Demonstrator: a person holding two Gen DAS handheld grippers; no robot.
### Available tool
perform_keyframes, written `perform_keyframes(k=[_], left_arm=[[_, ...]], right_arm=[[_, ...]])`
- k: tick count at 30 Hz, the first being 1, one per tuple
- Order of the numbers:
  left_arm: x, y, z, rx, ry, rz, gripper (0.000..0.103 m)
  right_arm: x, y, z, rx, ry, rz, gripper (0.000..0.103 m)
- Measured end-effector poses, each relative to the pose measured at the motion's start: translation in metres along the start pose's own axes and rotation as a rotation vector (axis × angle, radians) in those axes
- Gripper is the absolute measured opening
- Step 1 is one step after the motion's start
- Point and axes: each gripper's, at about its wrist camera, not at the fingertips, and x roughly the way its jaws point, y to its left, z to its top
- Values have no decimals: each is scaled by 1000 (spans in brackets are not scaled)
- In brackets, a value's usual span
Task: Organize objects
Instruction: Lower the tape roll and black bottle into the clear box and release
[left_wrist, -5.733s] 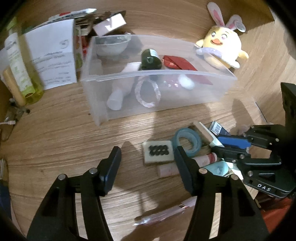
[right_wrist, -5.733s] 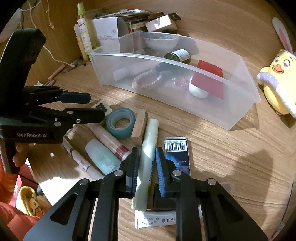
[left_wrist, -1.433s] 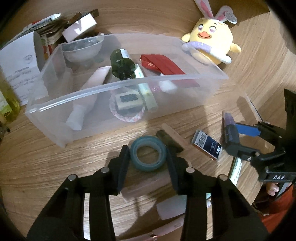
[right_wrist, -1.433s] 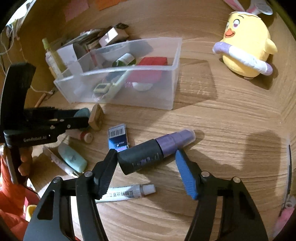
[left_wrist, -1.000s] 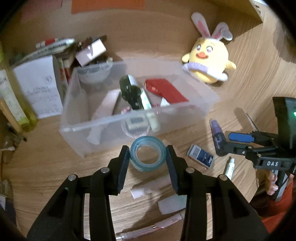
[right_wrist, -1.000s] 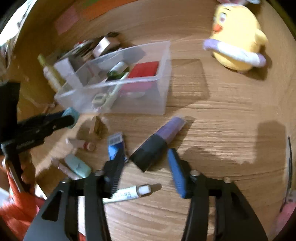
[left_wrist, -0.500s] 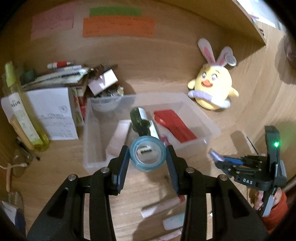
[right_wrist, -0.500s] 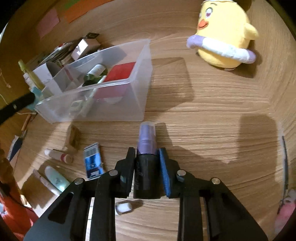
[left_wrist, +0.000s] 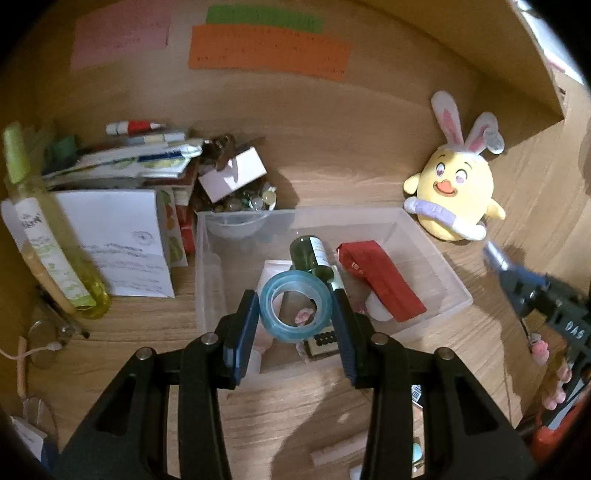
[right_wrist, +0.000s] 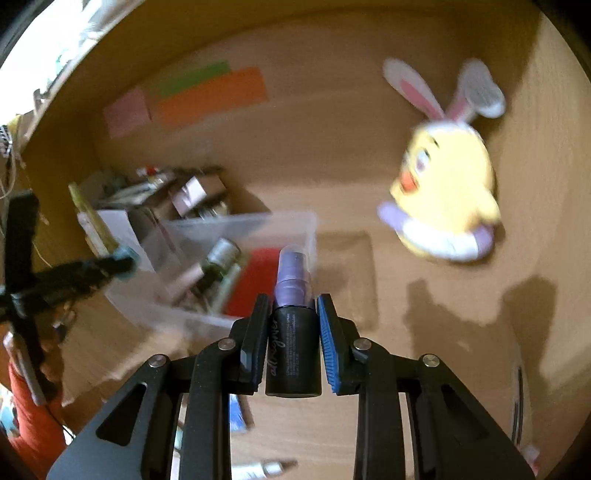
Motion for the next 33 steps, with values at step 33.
perform_keyframes(k=[33], left_arm=[[16,-7,-9,37,22,-33,59]], right_arm=[[112,69,15,-163,200,50,37]])
